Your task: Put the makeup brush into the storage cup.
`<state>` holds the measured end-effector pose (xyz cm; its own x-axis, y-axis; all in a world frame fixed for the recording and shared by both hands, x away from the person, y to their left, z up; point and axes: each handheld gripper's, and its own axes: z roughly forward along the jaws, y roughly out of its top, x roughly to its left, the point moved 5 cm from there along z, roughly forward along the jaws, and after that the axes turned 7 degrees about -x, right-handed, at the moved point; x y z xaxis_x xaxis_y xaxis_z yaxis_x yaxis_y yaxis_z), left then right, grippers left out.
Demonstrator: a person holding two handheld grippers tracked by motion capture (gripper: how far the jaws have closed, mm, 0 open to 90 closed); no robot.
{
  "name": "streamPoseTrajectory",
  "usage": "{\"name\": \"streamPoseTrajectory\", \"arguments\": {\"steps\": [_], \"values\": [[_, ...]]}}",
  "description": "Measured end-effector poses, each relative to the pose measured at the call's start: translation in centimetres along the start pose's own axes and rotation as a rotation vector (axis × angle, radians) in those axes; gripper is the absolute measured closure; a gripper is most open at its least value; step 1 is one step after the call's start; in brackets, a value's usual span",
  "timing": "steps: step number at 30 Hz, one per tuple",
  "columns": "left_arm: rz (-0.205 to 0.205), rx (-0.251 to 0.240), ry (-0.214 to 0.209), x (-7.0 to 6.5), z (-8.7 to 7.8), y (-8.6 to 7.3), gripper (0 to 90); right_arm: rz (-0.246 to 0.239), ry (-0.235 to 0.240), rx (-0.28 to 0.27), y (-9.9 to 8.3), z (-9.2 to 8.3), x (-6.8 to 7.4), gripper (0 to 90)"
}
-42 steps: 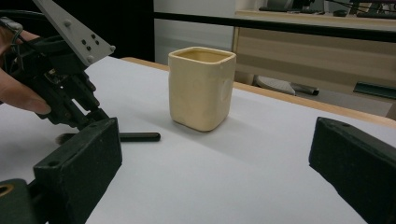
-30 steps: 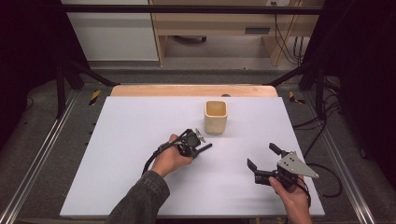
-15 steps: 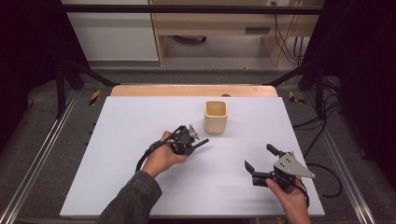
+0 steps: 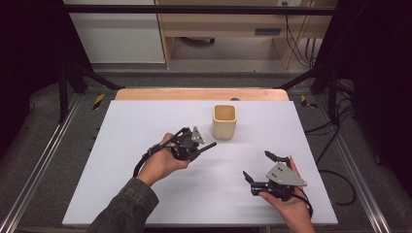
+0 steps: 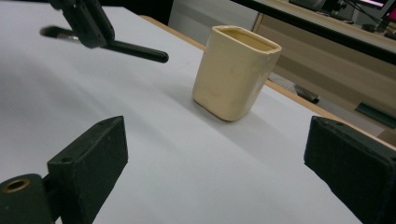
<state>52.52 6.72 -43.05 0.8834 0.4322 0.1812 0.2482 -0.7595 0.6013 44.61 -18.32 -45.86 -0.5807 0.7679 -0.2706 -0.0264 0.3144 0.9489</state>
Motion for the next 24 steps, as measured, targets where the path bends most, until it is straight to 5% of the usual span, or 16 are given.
{"name": "streamPoseTrajectory", "arguments": {"steps": [3,10,24], "values": [[0.004,0.000,-0.002,0.1,-0.3,0.1,78.2,-0.091,-0.010,0.023,0.6,0.6,0.9,8.0],[0.015,0.001,-0.013,-0.2,-0.6,0.3,78.1,-0.178,0.012,0.037,0.9,1.1,2.4,7.8],[0.048,0.006,-0.053,-1.5,0.2,1.3,78.2,-0.246,0.039,0.032,1.9,1.9,4.4,10.1]]}}
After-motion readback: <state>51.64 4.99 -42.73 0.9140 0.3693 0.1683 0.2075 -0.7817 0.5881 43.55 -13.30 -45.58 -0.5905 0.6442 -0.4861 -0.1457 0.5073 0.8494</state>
